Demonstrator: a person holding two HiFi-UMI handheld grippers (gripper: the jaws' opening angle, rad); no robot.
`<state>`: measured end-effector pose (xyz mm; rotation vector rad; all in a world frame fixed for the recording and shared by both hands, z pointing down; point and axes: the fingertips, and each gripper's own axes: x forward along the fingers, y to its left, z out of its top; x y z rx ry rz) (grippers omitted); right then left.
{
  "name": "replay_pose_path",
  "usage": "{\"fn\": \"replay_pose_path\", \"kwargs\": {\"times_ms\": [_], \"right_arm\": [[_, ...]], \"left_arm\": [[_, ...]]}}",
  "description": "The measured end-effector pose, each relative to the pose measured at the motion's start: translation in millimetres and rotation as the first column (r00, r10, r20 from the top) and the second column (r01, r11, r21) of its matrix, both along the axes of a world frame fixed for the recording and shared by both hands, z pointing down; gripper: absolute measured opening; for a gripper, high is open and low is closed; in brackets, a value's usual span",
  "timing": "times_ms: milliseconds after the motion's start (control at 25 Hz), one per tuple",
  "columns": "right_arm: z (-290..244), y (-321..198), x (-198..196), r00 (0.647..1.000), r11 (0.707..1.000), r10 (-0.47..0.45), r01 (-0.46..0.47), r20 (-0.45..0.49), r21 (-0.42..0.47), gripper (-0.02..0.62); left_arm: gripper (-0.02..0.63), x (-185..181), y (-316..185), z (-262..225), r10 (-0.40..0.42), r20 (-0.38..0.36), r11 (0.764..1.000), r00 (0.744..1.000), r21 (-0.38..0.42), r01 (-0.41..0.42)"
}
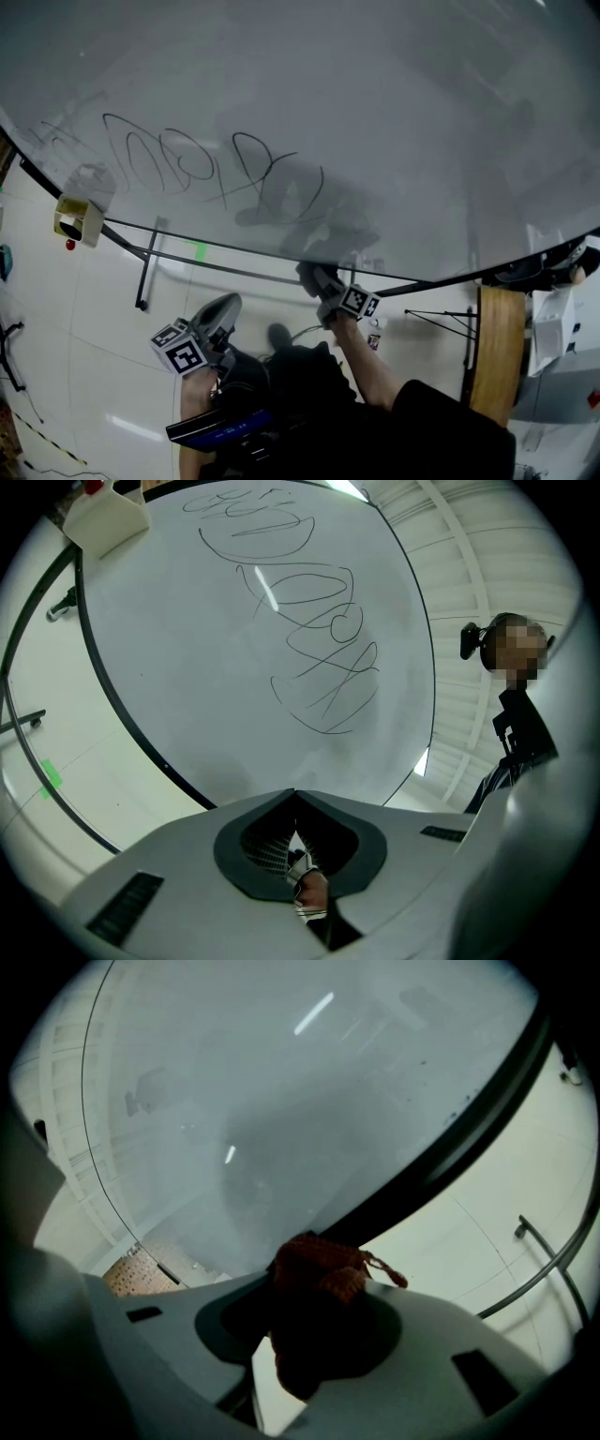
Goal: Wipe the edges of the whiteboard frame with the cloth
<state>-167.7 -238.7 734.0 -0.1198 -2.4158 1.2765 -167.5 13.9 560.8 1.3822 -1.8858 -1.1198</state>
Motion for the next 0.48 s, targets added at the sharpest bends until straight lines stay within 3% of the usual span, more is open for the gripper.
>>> {"fn": "replay_pose_path", "kwargs": {"times_ms": [480], "right_arm": [[-4, 27, -16, 0.999, 0.999, 0.031, -0.031, -0.011, 0.006, 0.141]], "left_arm": [[-0.009, -11, 38, 3, 0.018, 0.011, 1.0, 1.0, 0.002, -0.018]]}}
